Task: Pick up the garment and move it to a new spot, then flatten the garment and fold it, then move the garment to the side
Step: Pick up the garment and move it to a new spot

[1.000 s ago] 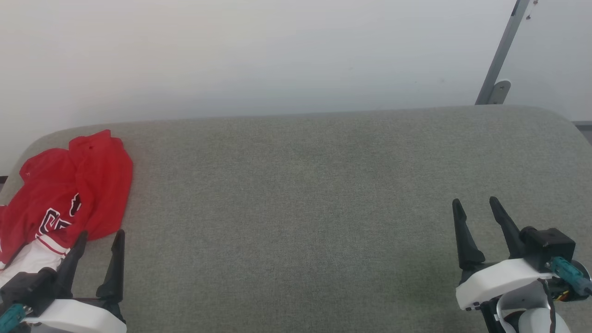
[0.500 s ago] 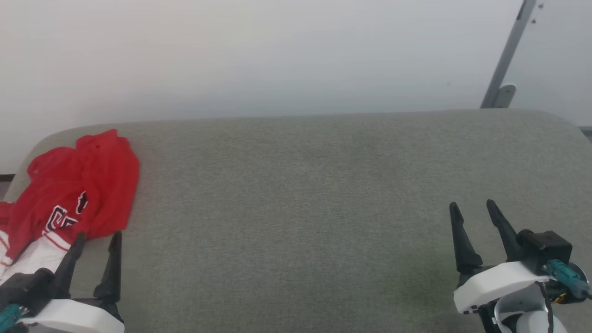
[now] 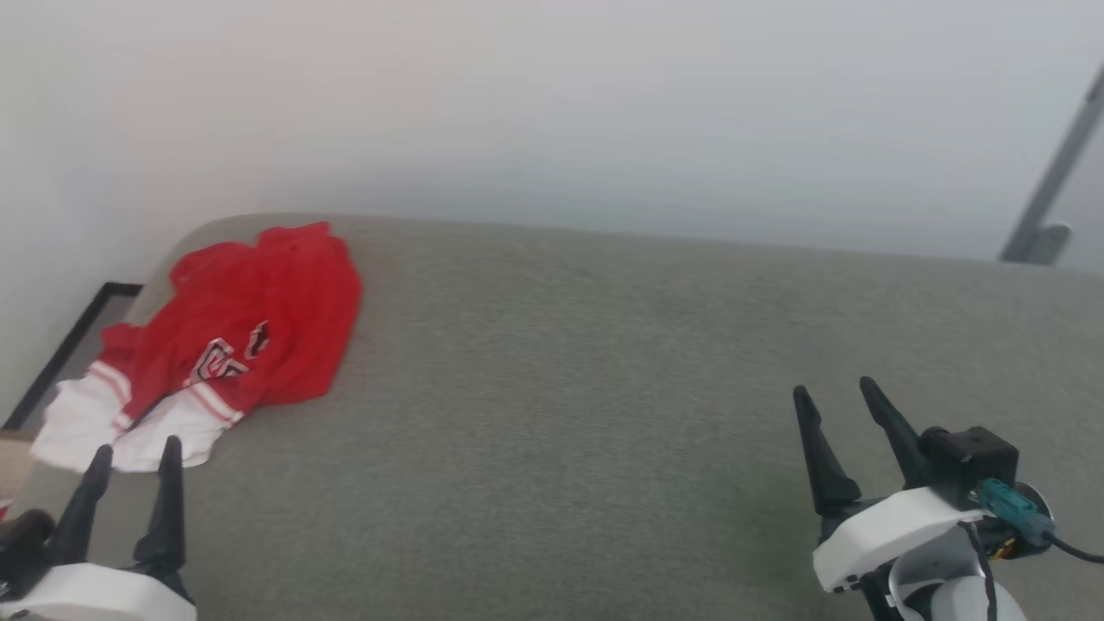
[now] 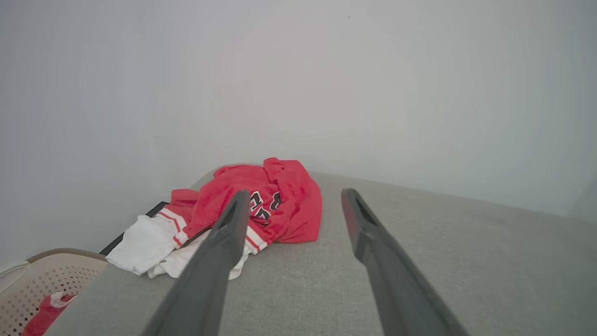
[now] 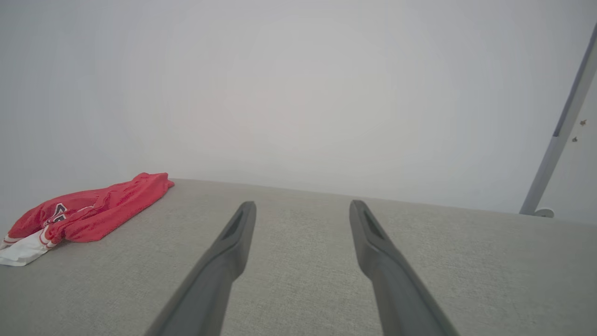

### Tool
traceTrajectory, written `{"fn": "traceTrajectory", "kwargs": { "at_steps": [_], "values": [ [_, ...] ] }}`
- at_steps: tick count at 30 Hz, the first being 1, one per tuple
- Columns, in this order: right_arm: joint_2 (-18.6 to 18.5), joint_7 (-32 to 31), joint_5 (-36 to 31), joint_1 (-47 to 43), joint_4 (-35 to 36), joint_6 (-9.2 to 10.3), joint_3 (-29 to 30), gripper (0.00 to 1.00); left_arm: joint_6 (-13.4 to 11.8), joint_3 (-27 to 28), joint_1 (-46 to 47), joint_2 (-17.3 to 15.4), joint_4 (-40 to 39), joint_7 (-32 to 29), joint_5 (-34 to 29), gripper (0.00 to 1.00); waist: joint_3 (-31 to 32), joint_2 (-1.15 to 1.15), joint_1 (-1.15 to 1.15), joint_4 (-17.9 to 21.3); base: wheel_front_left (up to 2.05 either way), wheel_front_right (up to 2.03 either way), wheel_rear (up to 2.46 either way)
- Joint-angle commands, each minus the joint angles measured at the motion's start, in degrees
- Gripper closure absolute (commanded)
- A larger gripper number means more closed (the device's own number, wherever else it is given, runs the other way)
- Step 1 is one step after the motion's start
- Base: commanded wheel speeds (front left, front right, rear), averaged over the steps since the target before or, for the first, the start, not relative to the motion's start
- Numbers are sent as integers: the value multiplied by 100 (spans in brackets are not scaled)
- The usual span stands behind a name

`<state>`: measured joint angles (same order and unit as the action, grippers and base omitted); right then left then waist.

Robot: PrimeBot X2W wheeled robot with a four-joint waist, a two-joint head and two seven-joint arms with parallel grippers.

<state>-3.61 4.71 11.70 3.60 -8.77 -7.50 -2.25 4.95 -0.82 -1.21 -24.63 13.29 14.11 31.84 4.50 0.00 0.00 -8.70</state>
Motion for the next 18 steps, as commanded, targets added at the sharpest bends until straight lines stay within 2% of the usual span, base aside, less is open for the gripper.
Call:
{"fn": "traceTrajectory", "kwargs": {
  "at_steps": [1,11,18],
  "values": [
    [-10,3,49,55,-33,2,-77,0,-51,58,-73,-48,-35,-16,47,0,69,0,0,-235,0,0,0],
    [-36,74,169,134,-194,2,-369,0,-158,172,-249,-147,-153,-123,167,0,160,0,0,-766,0,0,0],
    [-54,109,201,160,-270,2,-410,0,-247,191,-343,-126,-261,-179,214,0,176,0,0,-956,0,0,0]
  ]
}}
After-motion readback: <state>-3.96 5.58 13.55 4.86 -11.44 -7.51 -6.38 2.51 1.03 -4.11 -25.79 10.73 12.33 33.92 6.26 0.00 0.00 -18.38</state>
